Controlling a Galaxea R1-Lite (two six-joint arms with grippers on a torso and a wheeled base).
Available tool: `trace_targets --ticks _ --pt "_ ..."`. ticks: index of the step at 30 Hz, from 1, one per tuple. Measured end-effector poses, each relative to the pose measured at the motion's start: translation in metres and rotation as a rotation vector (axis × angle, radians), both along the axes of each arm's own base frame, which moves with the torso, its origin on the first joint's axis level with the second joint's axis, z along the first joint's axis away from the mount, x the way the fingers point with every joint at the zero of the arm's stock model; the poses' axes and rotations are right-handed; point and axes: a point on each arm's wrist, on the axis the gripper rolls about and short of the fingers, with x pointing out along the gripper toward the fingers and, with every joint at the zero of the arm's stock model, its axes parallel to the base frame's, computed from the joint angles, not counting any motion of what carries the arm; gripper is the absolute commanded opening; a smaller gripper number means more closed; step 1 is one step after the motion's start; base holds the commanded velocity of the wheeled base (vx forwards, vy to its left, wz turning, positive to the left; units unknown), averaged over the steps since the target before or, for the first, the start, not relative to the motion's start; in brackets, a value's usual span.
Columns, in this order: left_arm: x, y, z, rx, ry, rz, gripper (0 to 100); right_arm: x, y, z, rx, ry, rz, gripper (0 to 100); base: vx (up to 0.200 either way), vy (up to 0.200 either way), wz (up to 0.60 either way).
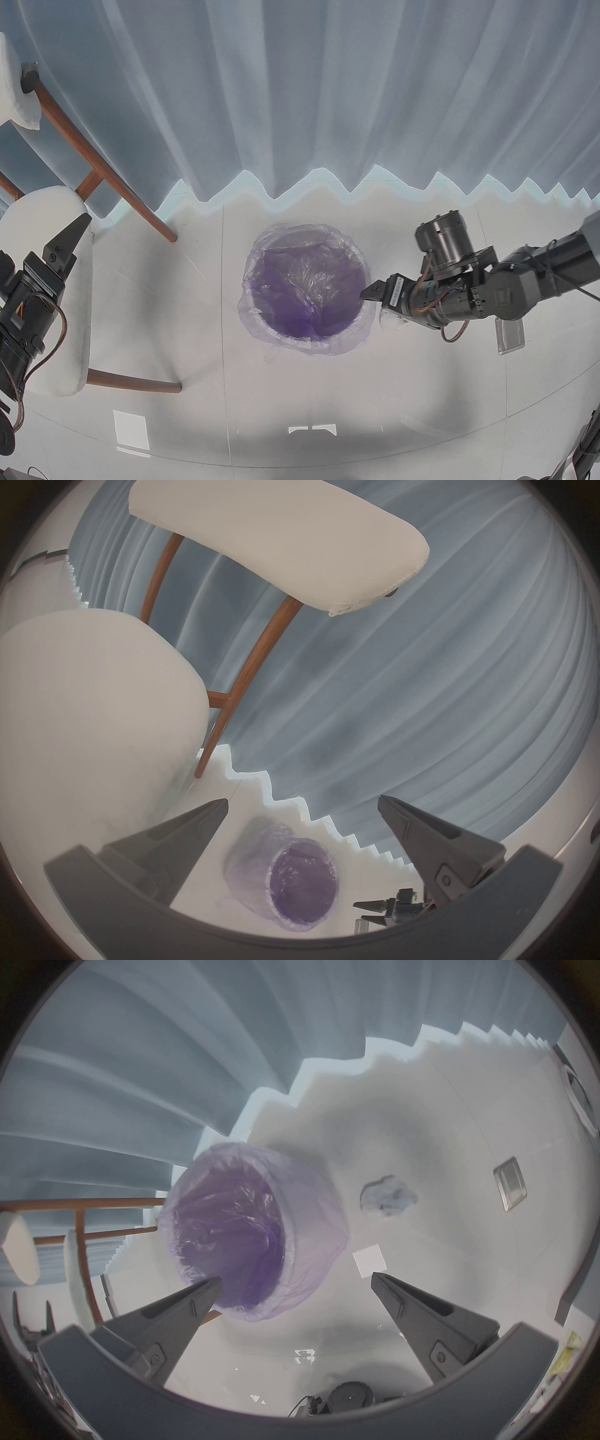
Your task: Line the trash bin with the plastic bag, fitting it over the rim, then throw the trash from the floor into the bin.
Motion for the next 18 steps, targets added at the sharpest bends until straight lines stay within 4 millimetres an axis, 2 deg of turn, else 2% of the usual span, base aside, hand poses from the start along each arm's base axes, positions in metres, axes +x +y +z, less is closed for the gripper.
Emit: trace_targets --ticks 3,9,18 --pt "0.0 0.0 0.001 0.003 -0.003 0.002 100 0.01 0.013 -0.012 -0.011 0.04 -0.029 100 0.0 0.2 0.0" --pt "-0.001 -0.003 0.002 0.015 -0.018 -0.073 100 0.024 0.027 -0.033 -0.043 0.07 -0.048 100 0.0 0.0 0.0" --pt "-0.002 -0.004 0.002 0.021 -0.016 -0.094 100 0.037 0.019 -0.051 -0.08 0.097 -0.1 100 0.0 0.0 0.0"
